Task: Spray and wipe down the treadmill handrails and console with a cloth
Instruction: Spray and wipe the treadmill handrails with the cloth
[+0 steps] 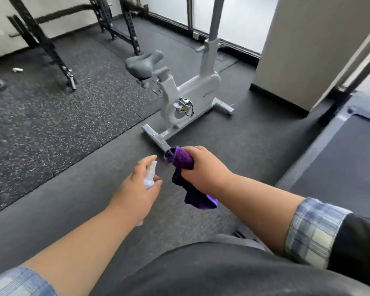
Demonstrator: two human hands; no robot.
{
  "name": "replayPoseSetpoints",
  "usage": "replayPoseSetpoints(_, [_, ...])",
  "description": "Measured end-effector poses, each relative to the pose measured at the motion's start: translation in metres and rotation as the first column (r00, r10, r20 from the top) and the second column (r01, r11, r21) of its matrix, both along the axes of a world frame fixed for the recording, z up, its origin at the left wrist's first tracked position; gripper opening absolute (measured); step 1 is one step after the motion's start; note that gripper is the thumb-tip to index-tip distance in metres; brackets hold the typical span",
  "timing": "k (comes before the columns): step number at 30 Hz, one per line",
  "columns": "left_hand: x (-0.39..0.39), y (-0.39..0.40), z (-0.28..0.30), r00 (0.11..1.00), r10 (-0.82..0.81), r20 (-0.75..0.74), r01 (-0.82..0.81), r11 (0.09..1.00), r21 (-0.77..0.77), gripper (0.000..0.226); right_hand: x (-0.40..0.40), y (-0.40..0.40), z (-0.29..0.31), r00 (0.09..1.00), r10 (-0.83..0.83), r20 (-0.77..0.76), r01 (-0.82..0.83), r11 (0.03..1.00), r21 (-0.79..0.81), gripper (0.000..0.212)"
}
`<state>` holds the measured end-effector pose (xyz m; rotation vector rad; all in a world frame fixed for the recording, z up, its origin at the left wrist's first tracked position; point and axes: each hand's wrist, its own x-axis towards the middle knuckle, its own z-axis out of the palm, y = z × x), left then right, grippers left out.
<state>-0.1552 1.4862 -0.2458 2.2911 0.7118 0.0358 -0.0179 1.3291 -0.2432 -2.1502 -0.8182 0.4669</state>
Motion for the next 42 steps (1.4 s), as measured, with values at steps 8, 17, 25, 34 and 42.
replayPoseSetpoints(8, [0.167,0.043,0.0,0.983,-0.177,0.045,0.175,0.984,0.044,0.061,0.132,0.021,-0.015,0.984,-0.174,-0.026,0.174,0.985,-0.007,0.042])
replayPoseSetpoints(17, [0.41,0.04,0.014,0.941,-0.324,0.1,0.325,0.946,0.003,0.064,0.347,0.018,-0.002,0.947,-0.322,0.002,0.322,0.947,0.023,0.036])
replayPoseSetpoints(25, [0.598,0.028,0.009,0.86,-0.495,0.126,0.507,0.857,-0.097,0.041,0.475,-0.006,0.008,0.84,-0.54,-0.058,0.543,0.839,0.049,0.034])
replayPoseSetpoints(34, [0.807,-0.021,0.023,0.631,-0.767,0.116,0.732,0.539,-0.415,0.025,0.607,-0.026,0.022,0.586,-0.806,-0.088,0.81,0.579,0.091,0.026])
replayPoseSetpoints(42, [0.894,-0.139,0.046,0.352,-0.923,0.152,0.782,0.201,-0.59,0.04,0.649,-0.099,0.031,0.343,-0.932,-0.117,0.929,0.318,0.191,0.028])
